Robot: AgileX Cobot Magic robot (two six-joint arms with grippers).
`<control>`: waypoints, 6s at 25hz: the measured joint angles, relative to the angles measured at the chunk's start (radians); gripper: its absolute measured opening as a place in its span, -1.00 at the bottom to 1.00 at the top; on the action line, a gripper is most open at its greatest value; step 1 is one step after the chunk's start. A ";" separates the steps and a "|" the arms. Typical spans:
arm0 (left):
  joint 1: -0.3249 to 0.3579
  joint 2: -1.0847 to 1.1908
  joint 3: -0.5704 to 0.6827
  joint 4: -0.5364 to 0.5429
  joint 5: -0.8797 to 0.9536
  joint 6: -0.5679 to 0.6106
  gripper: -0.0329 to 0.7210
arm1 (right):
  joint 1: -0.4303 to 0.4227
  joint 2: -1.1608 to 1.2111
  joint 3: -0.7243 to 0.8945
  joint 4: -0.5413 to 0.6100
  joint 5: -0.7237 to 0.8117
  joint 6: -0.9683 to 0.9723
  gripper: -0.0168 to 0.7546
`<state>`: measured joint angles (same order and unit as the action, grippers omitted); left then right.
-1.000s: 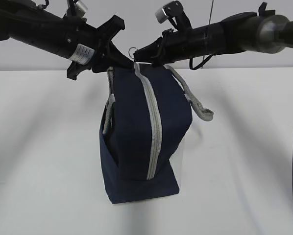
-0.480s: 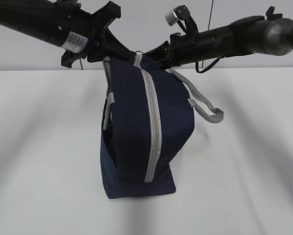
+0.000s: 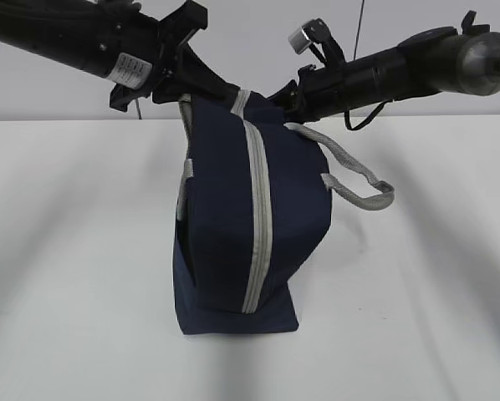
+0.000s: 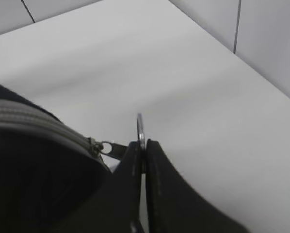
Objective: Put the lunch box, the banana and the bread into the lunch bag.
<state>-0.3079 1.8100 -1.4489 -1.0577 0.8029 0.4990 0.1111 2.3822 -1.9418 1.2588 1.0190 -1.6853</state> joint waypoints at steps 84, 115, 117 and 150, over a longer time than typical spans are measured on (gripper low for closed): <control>0.094 -1.379 0.780 0.990 0.407 -0.579 0.14 | 0.141 -1.654 1.186 -1.125 0.071 1.559 0.32; 0.094 -1.546 0.927 1.020 0.293 -0.521 0.14 | 0.141 -2.314 1.439 -1.312 0.125 1.641 0.32; 0.094 -1.546 0.927 1.020 0.293 -0.521 0.14 | 0.141 -2.314 1.439 -1.312 0.125 1.641 0.32; 0.293 -1.631 0.927 1.020 0.297 -0.519 -0.24 | -0.068 -2.400 1.439 -1.314 0.125 1.641 0.32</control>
<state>-0.0151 0.1789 -0.5218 -0.0382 1.1002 -0.0199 0.0435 -0.0180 -0.5029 -0.0556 1.1442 -0.0439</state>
